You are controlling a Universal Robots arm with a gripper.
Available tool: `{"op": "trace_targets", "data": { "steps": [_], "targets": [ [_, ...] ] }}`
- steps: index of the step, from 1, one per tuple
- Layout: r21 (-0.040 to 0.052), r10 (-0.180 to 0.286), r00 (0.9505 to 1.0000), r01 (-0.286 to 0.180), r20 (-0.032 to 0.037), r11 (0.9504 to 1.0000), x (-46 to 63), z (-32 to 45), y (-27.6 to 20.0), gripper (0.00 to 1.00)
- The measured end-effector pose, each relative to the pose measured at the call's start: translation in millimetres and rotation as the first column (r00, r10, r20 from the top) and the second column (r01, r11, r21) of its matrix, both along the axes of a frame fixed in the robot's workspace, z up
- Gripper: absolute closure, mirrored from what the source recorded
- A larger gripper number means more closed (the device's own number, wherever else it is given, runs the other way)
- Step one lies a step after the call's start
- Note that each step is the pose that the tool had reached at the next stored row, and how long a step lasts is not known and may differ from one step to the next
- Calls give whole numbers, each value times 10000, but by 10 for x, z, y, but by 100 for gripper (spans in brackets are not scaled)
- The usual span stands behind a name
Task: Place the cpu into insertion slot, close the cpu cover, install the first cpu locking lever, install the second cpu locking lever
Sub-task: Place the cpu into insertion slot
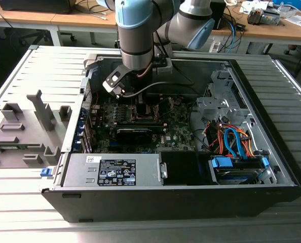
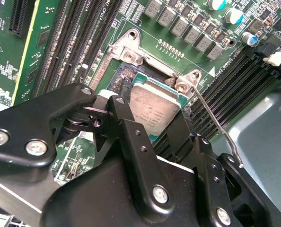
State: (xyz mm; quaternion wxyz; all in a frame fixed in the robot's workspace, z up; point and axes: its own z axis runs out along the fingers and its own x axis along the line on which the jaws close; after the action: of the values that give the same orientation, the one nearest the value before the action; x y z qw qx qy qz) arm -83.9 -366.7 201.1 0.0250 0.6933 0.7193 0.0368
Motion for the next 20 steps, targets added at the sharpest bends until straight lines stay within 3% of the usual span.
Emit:
{"op": "trace_targets", "data": {
  "steps": [13,20],
  "targets": [
    [-19,0,10000,0,0,10000,1,-35,0,46],
    [-41,0,10000,0,2,10000,1,8,0,46]
  ]
}}
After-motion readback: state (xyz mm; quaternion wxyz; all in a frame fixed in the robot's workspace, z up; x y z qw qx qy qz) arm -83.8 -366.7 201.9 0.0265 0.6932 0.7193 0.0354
